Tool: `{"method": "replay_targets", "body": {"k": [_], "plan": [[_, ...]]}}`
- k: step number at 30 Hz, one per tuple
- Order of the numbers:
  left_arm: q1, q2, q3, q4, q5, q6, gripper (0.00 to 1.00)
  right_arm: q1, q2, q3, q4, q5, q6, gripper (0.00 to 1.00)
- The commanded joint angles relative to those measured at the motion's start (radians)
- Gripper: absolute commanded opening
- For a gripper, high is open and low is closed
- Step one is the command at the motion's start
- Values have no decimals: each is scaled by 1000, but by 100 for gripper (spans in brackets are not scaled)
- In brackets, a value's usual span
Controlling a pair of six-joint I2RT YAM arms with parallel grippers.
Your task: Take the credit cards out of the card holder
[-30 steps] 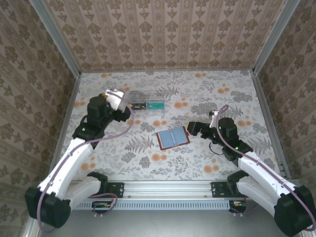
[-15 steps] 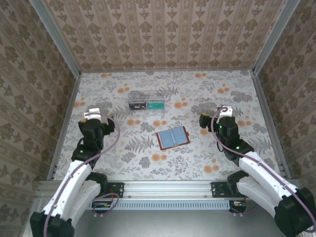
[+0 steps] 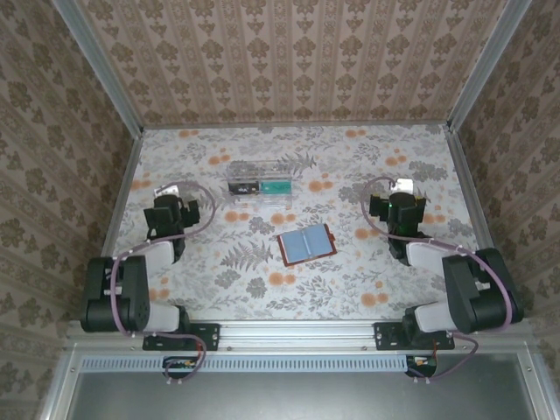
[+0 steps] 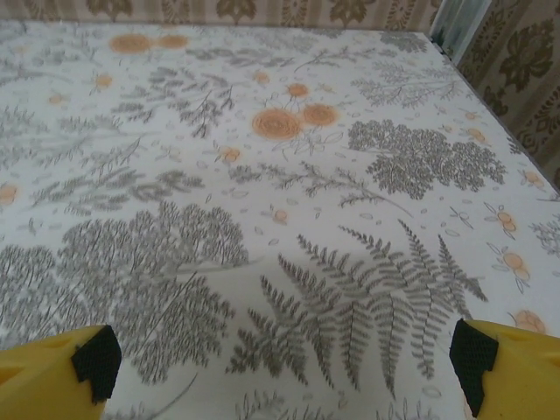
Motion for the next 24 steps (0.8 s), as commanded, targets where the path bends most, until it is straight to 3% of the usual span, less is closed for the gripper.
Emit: {"method": "replay_targets", "body": {"k": [1, 3, 8, 24], "plan": [[6, 81, -51, 322, 68, 46, 100, -67, 61, -54, 244, -147, 16, 100], [-11, 148, -83, 464, 57, 82, 100, -91, 119, -78, 347, -195, 25, 100], [-7, 129, -42, 348, 69, 64, 100, -90, 116, -44, 277, -195, 26, 100], [-20, 131, -43, 354, 46, 72, 100, -74, 120, -27, 256, -191, 7, 100]]}}
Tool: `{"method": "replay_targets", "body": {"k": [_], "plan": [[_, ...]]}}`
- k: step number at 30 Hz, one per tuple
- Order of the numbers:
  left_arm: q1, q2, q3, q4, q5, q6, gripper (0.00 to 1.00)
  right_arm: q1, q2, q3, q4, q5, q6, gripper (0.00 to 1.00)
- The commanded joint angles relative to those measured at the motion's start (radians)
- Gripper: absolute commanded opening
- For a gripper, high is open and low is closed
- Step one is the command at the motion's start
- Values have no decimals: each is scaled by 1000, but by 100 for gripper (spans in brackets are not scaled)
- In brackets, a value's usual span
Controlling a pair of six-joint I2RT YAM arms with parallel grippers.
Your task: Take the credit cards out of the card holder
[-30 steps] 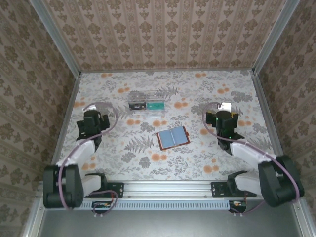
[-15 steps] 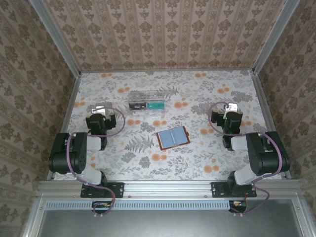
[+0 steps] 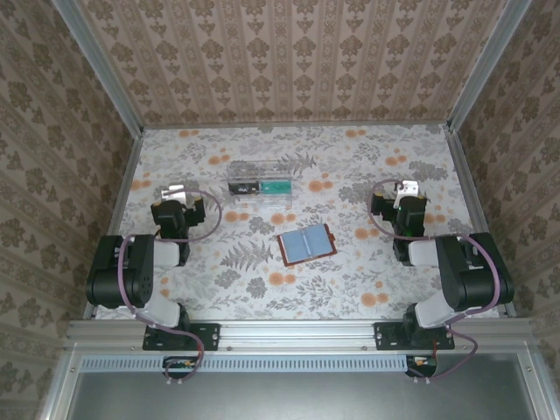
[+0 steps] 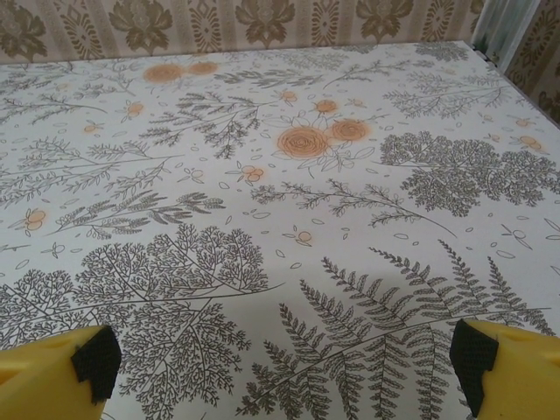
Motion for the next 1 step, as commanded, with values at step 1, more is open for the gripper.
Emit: {"method": "replay_targets", "body": {"k": [1], "plan": [[-5, -7, 18, 30, -3, 17, 100, 4, 6, 21, 18, -18, 0, 100]]}}
